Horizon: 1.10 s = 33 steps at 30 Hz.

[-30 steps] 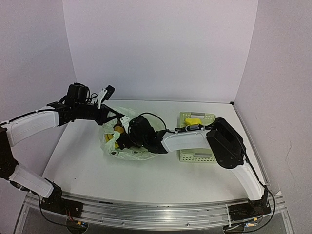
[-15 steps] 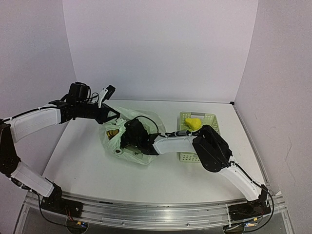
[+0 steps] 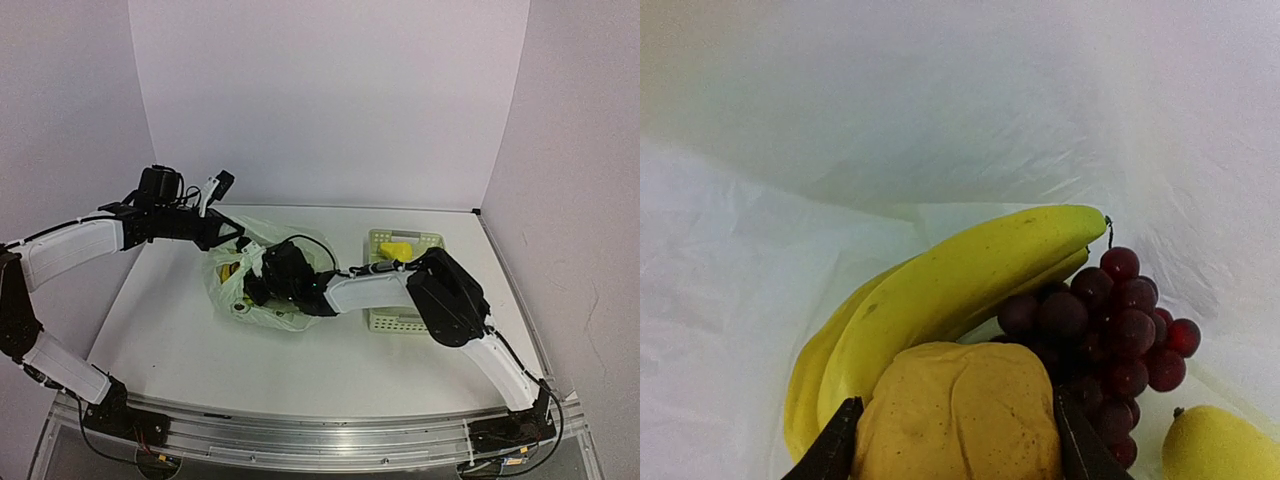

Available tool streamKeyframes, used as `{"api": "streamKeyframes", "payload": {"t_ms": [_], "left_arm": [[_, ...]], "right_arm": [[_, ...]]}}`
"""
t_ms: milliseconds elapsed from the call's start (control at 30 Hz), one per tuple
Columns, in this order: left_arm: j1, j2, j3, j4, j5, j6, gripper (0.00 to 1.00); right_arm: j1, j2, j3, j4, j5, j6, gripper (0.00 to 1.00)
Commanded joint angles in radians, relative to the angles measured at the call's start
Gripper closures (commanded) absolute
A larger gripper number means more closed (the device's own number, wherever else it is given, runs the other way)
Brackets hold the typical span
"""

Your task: Untie the knot of the plastic bag and take out the fruit

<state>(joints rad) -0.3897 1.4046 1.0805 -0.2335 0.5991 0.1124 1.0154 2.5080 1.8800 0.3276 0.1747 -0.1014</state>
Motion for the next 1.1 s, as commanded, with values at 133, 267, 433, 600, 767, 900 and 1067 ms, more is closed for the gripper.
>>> {"api": "streamKeyframes", "payload": {"t_ms": [133, 267, 433, 600, 767, 900, 1067], "left_arm": [[0.015, 0.014, 0.049, 0.042, -0.013, 0.024, 1.0], [0.015, 0.016, 0.051, 0.047, -0.007, 0.029, 1.0], [0.015, 0.025, 0.064, 0.05, 0.005, 0.029, 1.0], [0.015, 0.033, 0.071, 0.048, 0.006, 0.03, 1.0], [0.015, 0.027, 0.067, 0.05, 0.019, 0.036, 1.0], [0.015, 0.02, 0.059, 0.05, 0.016, 0.039, 1.0], [0.015, 0.008, 0.043, 0.057, 0.02, 0.039, 1.0]], "right_arm": [[0.017, -0.373, -0.234, 0.031, -0.157, -0.033, 0.81], [0.018, -0.478, -0.349, 0.031, -0.189, -0.011, 0.81], [0.019, -0.582, -0.452, 0.018, -0.241, 0.018, 0.81], [0.02, -0.714, -0.506, -0.033, -0.343, 0.056, 0.82], [0.014, -0.918, -0.582, -0.035, -0.266, 0.085, 0.81], [-0.033, -1.094, -0.695, -0.038, -0.08, 0.14, 0.81], [-0.158, -1.214, -0.793, -0.295, 0.341, 0.27, 0.82]]}}
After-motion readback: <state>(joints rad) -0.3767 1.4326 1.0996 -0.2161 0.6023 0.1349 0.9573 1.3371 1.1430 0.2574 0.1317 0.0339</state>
